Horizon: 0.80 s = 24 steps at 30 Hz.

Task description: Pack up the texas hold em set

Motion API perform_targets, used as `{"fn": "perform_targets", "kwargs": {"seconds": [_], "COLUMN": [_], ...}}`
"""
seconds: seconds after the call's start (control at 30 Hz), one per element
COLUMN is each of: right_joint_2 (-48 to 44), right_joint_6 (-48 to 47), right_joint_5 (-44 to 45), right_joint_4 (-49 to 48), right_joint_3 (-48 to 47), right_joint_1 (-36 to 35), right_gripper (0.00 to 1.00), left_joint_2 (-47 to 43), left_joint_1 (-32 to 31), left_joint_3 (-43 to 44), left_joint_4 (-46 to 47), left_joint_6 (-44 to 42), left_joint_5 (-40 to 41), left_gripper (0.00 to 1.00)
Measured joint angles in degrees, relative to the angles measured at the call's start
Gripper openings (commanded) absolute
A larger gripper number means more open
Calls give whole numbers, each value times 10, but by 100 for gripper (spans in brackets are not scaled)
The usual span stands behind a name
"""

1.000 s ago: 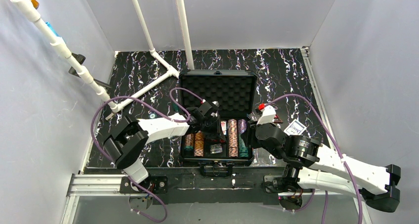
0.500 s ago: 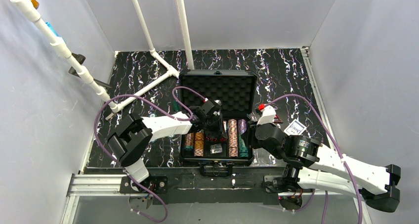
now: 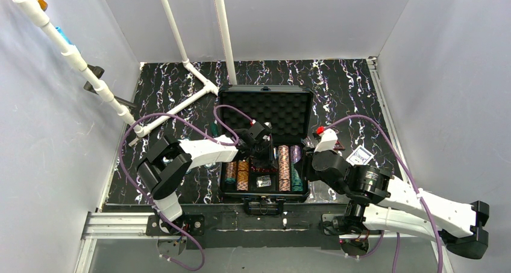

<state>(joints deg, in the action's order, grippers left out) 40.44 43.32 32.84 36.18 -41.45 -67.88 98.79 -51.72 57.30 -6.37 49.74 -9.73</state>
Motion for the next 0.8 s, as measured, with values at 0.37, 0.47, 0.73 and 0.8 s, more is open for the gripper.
{"fn": "perform_targets", "kwargs": {"seconds": [0.37,0.47,0.73,0.8], "right_joint_2": [0,-1,-4,-4], "right_joint_6": [0,1,2,2], "right_joint_5": [0,0,0,0], "right_joint_4": [0,1,1,1], "right_joint_3": [0,0,0,0], "right_joint_1": [0,0,0,0], "right_gripper": [46,47,47,46], "left_joint_2": [0,1,8,12], "left_joint_1": [-5,-9,-11,-13], "left_joint_3": [17,32,56,60], "left_joint_4": [-35,-62,-100,-99], "left_joint_6": [-7,-7,-1,3], "left_joint_5": [24,35,49,53], "left_gripper": [0,0,0,0]}}
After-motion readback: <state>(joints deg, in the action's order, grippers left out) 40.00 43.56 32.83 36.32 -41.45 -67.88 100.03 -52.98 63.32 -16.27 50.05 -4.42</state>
